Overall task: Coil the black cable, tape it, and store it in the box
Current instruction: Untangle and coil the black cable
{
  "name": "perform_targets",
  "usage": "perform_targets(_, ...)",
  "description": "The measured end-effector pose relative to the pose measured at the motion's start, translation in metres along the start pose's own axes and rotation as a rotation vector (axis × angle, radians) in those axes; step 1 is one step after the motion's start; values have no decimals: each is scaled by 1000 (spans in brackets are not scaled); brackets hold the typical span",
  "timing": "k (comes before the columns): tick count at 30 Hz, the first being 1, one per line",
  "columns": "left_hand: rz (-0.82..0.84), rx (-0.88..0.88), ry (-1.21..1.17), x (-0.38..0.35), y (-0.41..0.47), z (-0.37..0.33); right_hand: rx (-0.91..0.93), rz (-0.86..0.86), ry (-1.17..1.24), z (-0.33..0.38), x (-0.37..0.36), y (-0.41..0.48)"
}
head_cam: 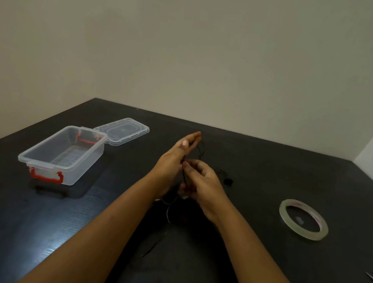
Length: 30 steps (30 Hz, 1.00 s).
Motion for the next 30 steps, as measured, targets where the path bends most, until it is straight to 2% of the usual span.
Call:
perform_targets(2, -14, -17, 121, -3, -1, -4, -34, 4, 54, 1, 0, -1)
perform_targets(6, -250, -139, 440, 9, 4, -2, -3, -66, 6, 6, 18, 3)
perform_targets(9, -435, -137, 1025, 22, 6, 4, -56, -61, 99, 9, 36, 2)
perform_targets(10, -522, -138, 1154, 27, 6, 5, -69, -51, 119, 8, 41, 2)
perform_targets(12, -648, -86, 1245, 34, 3, 0, -65, -35, 116, 8, 49, 2)
perform_targets(13, -657, -54, 1322, 35, 3, -2, -55, -38, 97, 8, 51, 2)
perform_targets(15, -612, -82, 1483, 31, 3, -5, -17, -52, -4, 10, 52, 2)
perform_targets(19, -462, -418, 1462, 4, -6, -10, 79, -75, -253, 8, 44, 3)
perform_targets(22, -360, -613, 1548, -20, -10, -9, 141, -86, -243, 10, 38, 2)
perform_targets(25, -374, -572, 1634, -22, -9, -8, 164, -93, -202, 13, 41, 0)
perform_targets(28, -238, -491, 1702, -13, -6, -7, 156, -76, -250, 9, 45, 2)
perform_targets(30, -188, -415, 1647, -7, -4, -10, 139, -59, -280, 8, 49, 4)
Point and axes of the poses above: each hand's wrist, its own y-axis towards the middle knuckle, its own x-axis out of the back of the hand, z = x × y, the point moved 2 cm from there along y, towards the middle knuckle, and after that the axes turned 10 degrees about x, right-handed, at the moved point
